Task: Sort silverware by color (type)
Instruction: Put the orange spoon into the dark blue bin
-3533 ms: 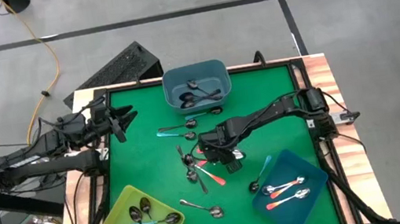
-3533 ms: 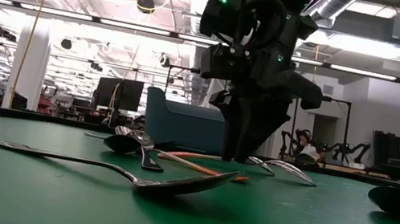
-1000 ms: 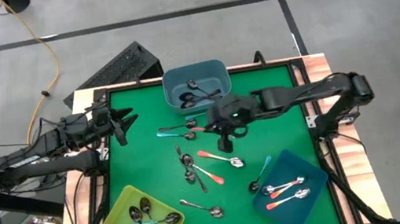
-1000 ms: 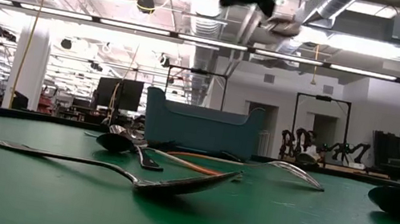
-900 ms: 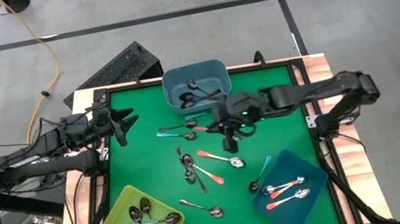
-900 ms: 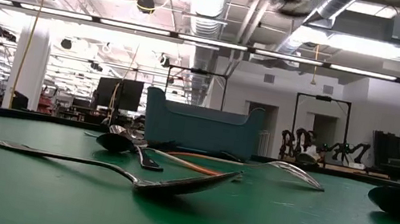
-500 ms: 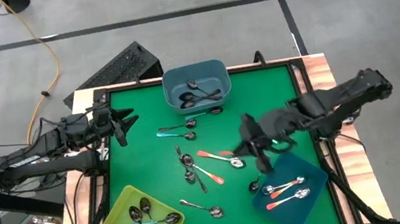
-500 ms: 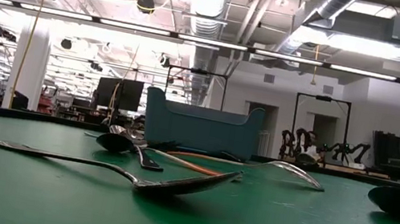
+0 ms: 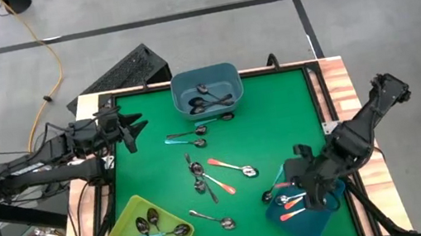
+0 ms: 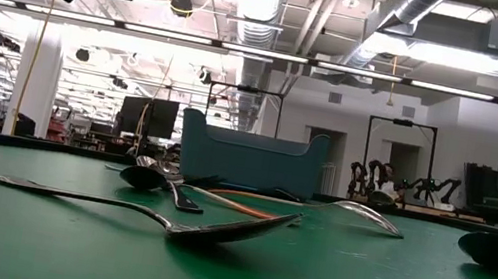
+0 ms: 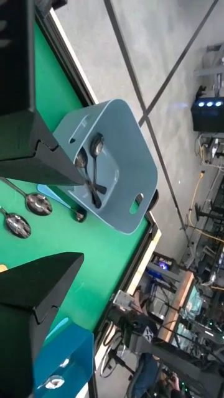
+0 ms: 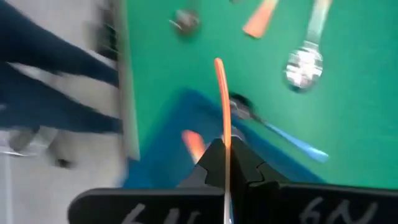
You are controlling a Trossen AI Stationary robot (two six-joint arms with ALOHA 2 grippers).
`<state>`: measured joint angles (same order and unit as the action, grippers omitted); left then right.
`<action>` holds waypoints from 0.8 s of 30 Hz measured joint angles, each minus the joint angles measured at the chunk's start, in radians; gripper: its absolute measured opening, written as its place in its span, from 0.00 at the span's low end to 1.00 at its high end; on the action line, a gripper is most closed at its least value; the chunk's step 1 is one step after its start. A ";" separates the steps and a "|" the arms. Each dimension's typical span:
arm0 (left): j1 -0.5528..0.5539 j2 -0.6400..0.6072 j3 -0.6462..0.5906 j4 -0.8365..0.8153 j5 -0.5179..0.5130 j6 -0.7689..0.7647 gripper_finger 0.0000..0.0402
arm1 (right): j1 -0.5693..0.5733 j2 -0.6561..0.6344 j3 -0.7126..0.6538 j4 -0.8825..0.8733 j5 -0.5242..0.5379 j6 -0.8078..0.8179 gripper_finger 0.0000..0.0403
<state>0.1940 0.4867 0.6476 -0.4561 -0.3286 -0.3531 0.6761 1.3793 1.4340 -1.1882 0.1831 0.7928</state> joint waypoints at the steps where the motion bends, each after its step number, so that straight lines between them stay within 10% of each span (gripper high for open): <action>1: 0.000 0.005 0.000 0.001 -0.001 0.000 0.42 | 0.006 0.004 0.000 -0.034 0.011 0.003 0.02; 24: 0.000 0.117 0.000 0.007 -0.051 -0.049 0.42 | -0.008 0.059 -0.044 -0.114 0.052 -0.237 0.03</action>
<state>0.1943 0.6037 0.6476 -0.4492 -0.3796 -0.4023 0.6686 1.4384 1.3900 -1.3020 0.2350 0.5562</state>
